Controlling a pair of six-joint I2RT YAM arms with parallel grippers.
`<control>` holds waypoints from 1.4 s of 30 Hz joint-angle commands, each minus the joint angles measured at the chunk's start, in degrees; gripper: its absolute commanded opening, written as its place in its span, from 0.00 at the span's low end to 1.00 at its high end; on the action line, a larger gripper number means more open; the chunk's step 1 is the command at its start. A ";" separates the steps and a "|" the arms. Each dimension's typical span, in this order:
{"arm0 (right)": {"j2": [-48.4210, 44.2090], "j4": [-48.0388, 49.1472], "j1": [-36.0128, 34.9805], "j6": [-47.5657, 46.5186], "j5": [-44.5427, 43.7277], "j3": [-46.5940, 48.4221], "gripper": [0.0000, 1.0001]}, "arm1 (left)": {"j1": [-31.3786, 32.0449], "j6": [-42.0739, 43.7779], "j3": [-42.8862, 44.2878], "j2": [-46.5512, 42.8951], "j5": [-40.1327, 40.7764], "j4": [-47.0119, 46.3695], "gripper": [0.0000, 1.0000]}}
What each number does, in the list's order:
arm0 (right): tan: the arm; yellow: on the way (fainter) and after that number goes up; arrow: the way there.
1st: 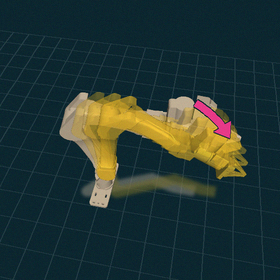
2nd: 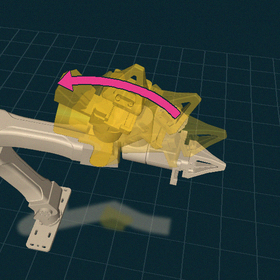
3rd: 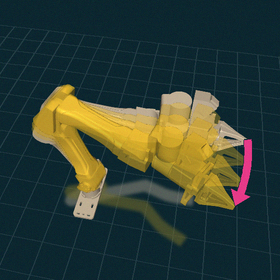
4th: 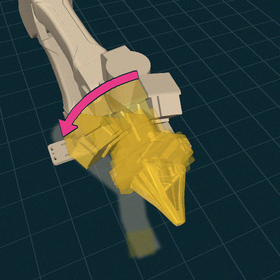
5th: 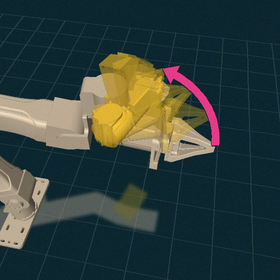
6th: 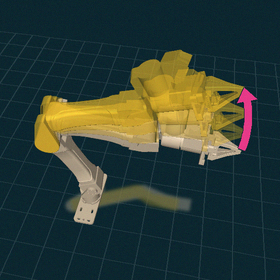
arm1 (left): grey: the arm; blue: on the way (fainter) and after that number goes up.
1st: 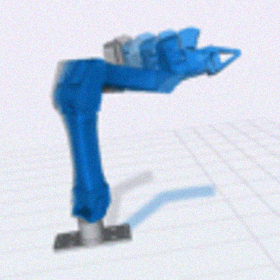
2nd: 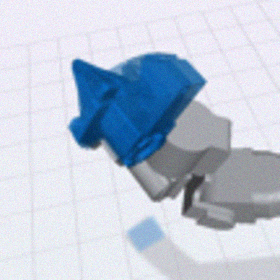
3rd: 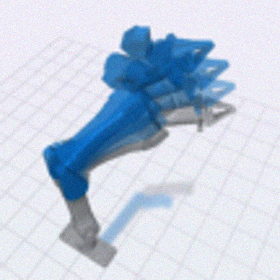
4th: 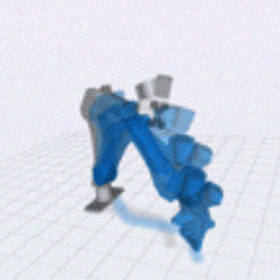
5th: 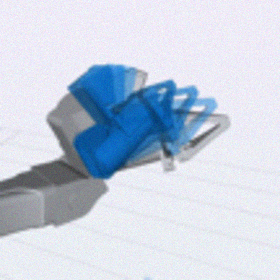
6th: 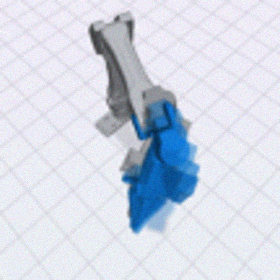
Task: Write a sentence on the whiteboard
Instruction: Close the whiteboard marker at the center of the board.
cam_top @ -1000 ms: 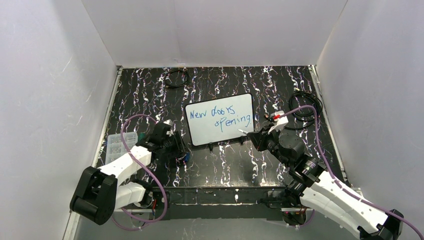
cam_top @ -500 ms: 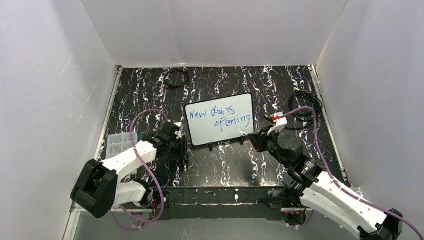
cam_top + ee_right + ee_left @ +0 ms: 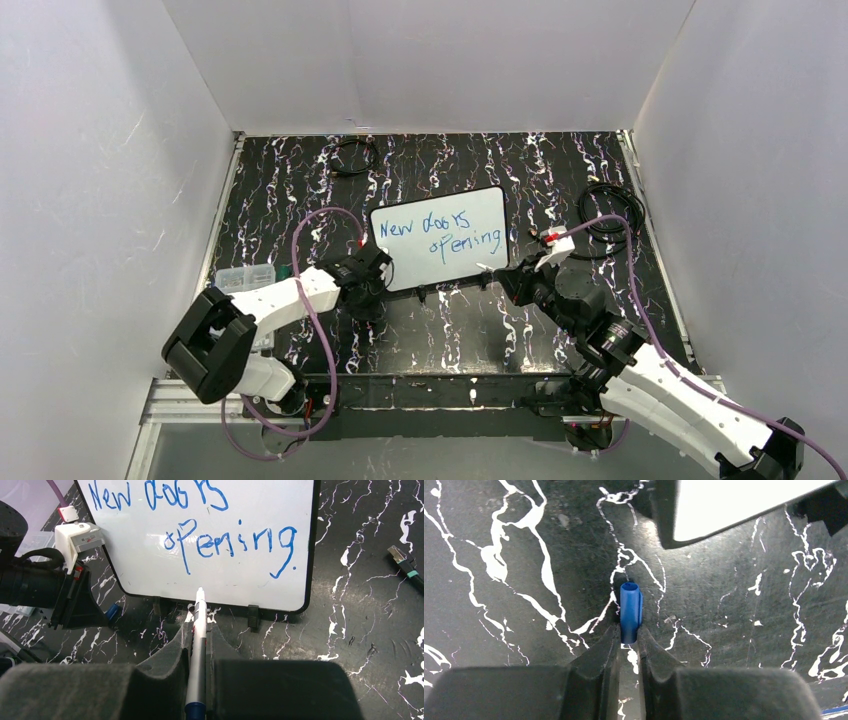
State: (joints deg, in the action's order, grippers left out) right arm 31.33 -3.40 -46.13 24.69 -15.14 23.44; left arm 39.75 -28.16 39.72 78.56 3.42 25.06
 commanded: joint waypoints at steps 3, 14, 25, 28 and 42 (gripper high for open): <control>-1.77 1.43 0.16 0.37 -1.57 0.29 0.01 | 2.79 -2.78 -2.00 0.81 2.68 5.17 0.00; 9.76 -3.04 0.16 -1.76 10.78 8.23 0.01 | 6.97 -0.27 -8.63 -20.08 0.79 0.65 0.00; 21.44 -1.48 1.12 -0.28 34.86 14.69 0.01 | 14.26 8.47 -18.59 -34.78 -14.05 -22.48 0.00; 23.28 -2.17 1.15 0.21 40.28 15.36 0.01 | 15.81 8.82 -20.18 -34.11 -16.52 -26.69 0.00; 25.76 -7.40 1.20 1.88 48.32 14.55 0.01 | 21.69 11.20 -22.15 -33.43 -16.17 -27.78 0.00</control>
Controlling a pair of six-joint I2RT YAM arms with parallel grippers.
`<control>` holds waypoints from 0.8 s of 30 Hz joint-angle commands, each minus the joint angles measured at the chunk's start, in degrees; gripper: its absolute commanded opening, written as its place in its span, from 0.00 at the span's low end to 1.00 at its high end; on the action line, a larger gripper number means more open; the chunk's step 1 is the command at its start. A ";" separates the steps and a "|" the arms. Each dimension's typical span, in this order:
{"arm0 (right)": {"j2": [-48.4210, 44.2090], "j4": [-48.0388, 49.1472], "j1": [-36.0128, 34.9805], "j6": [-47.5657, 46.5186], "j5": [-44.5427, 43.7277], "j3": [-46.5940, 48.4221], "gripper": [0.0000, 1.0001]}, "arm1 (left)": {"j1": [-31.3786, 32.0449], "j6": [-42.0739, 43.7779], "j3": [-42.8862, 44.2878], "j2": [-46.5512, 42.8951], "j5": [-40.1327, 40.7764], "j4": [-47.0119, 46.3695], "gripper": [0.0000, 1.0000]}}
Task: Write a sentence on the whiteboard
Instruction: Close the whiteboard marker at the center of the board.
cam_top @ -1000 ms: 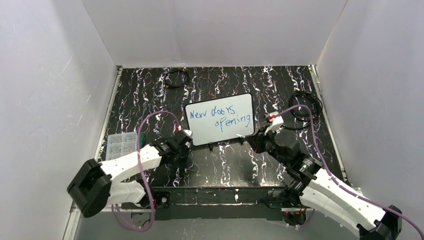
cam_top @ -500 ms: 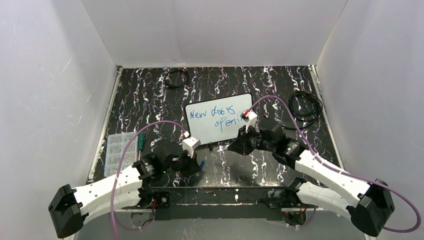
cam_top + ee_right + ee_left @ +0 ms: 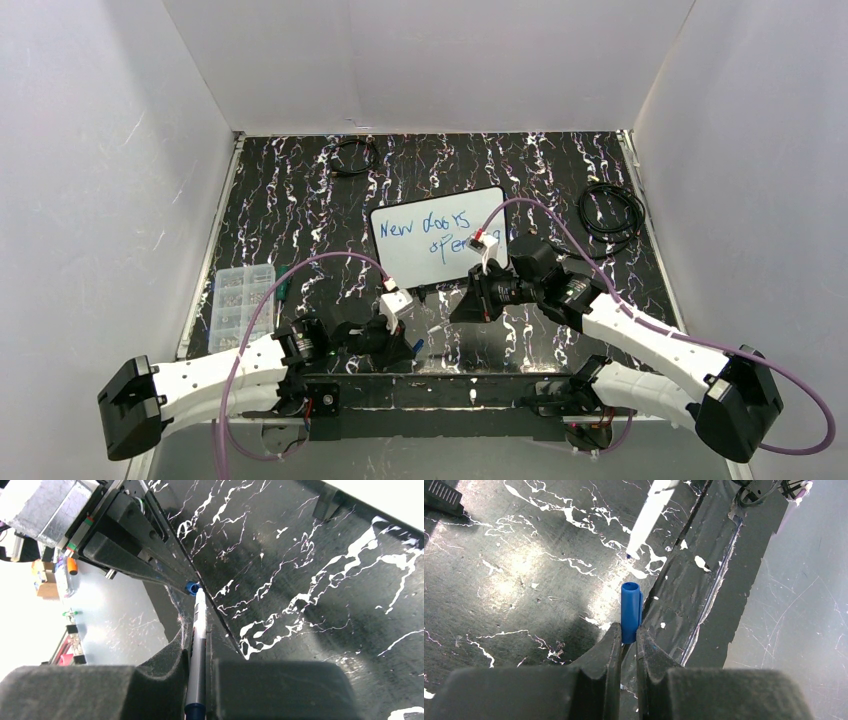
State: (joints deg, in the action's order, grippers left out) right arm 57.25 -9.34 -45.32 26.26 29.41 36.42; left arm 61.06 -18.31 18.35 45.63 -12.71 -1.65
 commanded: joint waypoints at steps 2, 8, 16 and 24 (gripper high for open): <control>0.22 -2.33 0.39 -0.23 4.46 1.86 0.01 | 0.46 1.34 -0.69 -0.52 -0.03 -1.01 0.00; 0.97 -2.08 0.35 -0.82 4.90 2.18 0.01 | 0.81 1.51 -0.44 -0.46 -0.46 -1.07 0.00; 1.28 -0.51 0.33 -0.58 5.18 1.98 0.01 | 1.84 1.67 -0.16 0.28 -0.82 -1.04 0.00; 1.87 0.11 0.34 -0.36 6.45 1.57 0.01 | 2.48 2.02 0.43 1.40 -0.83 -1.08 0.00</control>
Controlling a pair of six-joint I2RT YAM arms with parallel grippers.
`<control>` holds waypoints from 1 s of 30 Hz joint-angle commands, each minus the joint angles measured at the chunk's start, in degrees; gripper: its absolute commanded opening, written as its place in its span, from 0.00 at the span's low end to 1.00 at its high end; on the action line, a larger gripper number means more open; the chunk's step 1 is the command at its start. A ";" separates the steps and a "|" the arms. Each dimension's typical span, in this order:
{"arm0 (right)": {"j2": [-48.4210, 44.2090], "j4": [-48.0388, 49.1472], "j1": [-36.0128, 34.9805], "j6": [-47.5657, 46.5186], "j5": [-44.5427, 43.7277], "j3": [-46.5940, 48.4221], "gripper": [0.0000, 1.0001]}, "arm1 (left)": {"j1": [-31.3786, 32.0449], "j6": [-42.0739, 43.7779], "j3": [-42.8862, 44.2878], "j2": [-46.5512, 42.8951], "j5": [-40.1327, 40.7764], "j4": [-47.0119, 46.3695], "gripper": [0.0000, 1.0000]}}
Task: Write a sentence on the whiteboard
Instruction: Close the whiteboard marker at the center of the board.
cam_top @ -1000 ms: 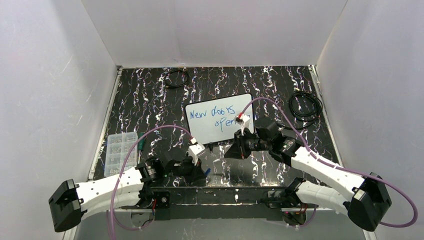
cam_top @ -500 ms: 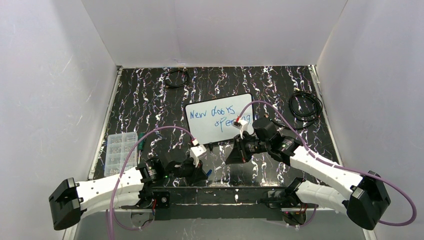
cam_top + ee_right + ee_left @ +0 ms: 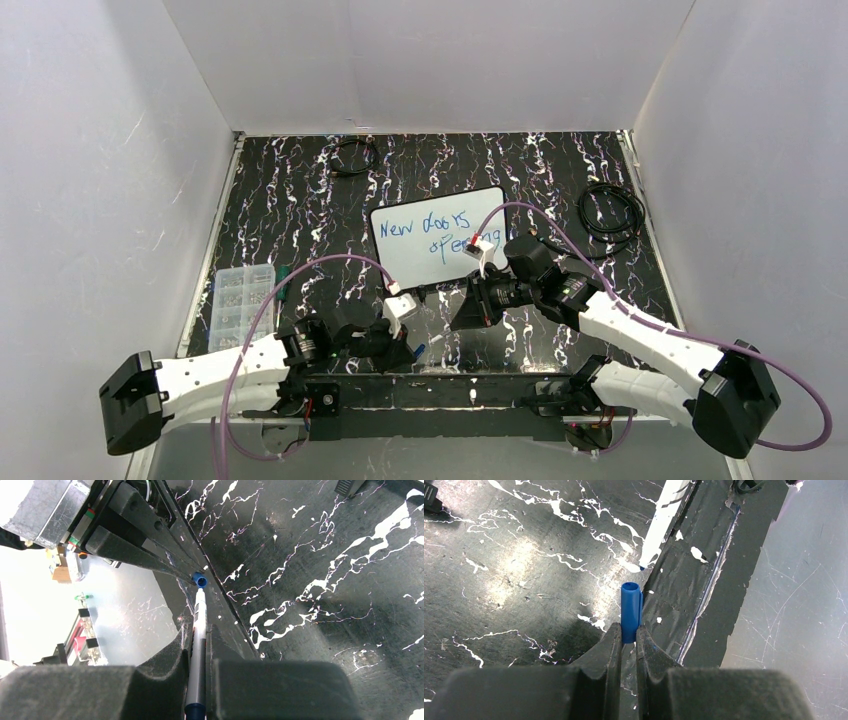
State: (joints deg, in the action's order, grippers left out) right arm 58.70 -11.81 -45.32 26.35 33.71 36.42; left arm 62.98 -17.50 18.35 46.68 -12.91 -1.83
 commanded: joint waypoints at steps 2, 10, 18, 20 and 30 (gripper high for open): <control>0.66 3.19 0.34 -0.15 2.85 1.38 0.01 | 0.72 1.26 0.69 0.82 -0.71 -0.90 0.00; 1.11 3.99 0.32 0.13 3.55 0.63 0.01 | 0.98 1.37 0.81 1.18 -0.73 -0.98 0.00; 1.85 4.34 0.32 -0.02 3.81 -0.10 0.01 | 1.18 1.32 0.82 0.96 -0.56 -0.91 0.00; 1.86 4.34 0.24 -0.07 3.75 -0.28 0.01 | 1.18 1.32 0.81 0.91 -0.59 -0.98 0.00; 2.29 4.43 0.28 -0.23 3.29 -0.90 0.01 | 1.44 1.32 0.92 0.79 -0.30 -0.97 0.00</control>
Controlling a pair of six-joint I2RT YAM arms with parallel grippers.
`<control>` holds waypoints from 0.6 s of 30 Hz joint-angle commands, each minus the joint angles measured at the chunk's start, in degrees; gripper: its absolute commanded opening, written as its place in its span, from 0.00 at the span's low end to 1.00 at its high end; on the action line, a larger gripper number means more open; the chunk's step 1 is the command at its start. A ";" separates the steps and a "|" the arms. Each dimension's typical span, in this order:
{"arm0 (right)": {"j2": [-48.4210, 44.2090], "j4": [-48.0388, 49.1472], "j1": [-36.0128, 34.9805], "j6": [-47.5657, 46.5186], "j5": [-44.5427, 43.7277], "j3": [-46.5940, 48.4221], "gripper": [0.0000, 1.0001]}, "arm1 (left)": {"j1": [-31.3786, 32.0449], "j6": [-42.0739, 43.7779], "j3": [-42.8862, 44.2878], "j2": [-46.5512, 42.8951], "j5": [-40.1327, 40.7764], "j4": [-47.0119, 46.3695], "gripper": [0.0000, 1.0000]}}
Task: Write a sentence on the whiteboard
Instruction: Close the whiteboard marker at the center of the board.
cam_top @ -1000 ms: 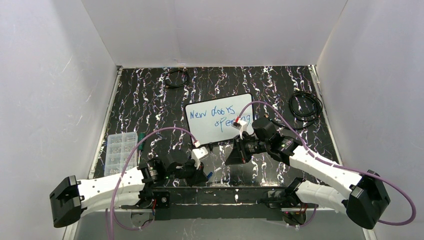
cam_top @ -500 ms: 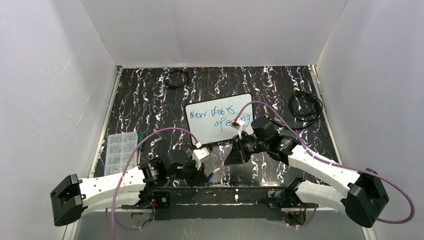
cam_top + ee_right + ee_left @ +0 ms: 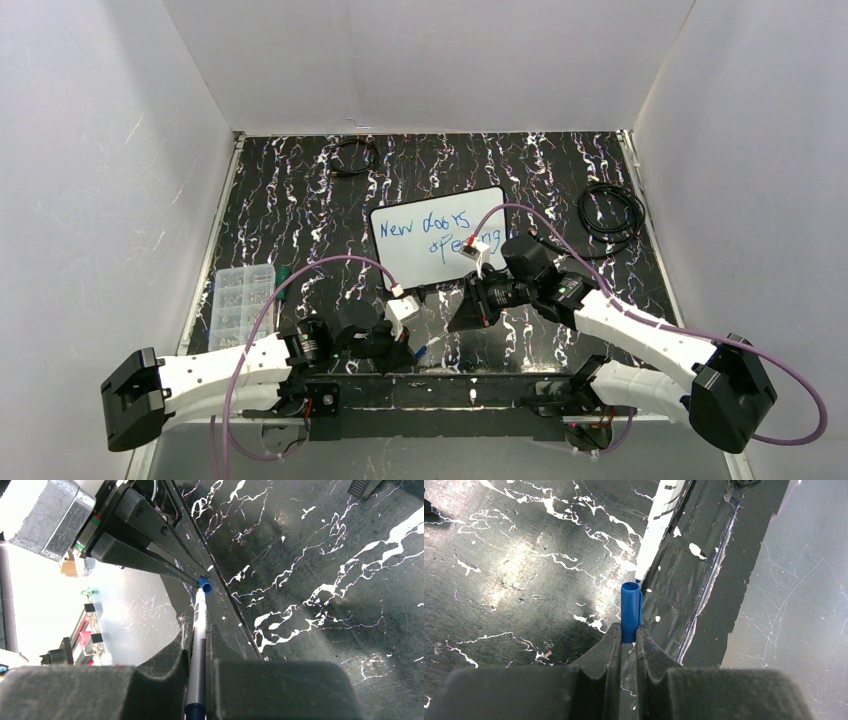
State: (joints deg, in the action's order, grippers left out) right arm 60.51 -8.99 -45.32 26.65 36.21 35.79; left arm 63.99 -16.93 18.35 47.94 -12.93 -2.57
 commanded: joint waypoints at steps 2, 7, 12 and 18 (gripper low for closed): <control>0.52 1.39 0.23 -0.66 0.80 -0.30 0.01 | 0.49 0.73 0.98 -0.48 -0.19 -0.16 0.00; 0.62 1.25 0.20 -0.81 0.88 -0.51 0.01 | 0.53 0.75 1.05 -0.57 0.01 -0.24 0.00; 1.11 1.52 0.06 -0.81 0.97 -0.62 0.01 | 0.61 0.84 1.16 -0.48 0.01 -0.24 0.00; 1.50 1.40 -0.29 -0.90 1.00 -1.01 0.01 | 0.71 0.76 1.07 -0.58 0.27 -0.24 0.00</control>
State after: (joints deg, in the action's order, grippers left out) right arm 61.87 -8.97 -45.36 26.61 36.21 35.68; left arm 64.27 -16.91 18.35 47.94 -12.91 -2.59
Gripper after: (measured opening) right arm 0.162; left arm 0.080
